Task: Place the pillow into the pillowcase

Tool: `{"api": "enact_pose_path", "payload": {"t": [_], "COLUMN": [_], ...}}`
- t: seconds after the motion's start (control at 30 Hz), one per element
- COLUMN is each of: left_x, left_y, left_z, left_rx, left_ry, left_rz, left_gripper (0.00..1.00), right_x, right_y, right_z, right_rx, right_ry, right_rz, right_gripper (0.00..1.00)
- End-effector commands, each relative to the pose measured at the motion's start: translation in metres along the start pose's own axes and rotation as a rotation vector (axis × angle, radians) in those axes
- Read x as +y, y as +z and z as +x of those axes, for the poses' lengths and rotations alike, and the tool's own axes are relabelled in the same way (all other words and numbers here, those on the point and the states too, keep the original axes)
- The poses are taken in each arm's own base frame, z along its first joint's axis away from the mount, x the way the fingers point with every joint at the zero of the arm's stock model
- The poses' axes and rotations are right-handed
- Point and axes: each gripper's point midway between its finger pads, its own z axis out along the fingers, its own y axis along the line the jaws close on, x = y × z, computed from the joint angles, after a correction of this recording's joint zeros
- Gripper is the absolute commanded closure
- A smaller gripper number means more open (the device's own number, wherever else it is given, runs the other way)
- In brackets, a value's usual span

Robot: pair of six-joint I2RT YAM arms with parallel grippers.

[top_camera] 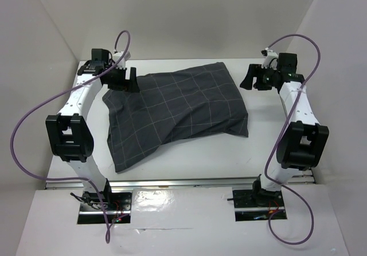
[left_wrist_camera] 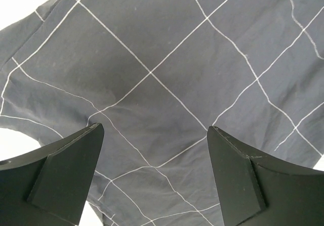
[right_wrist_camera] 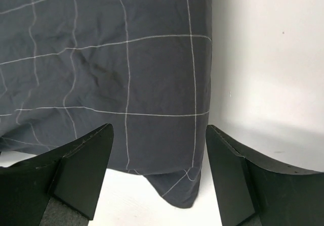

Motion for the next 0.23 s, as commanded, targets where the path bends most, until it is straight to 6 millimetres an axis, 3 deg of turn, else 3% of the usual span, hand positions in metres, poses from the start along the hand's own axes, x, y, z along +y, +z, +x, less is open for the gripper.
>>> {"api": "enact_pose_path", "payload": {"t": [0.0, 0.2], "left_x": [-0.0126, -0.0167], "left_y": [-0.0213, -0.0249], "left_z": [-0.0232, -0.0238], "left_rx": [-0.086, -0.109], "left_ry": [0.023, 0.024], "left_rz": [0.018, 0.028], "left_gripper": [0.03, 0.07], "right_x": [0.0146, 0.0173], "right_y": [-0.0154, -0.0156], "right_z": [-0.0219, -0.0199], "right_rx": [-0.090, -0.084], "right_ry": [-0.046, -0.060], "right_rz": [-0.032, -0.050], "right_gripper": [0.19, 0.19]}}
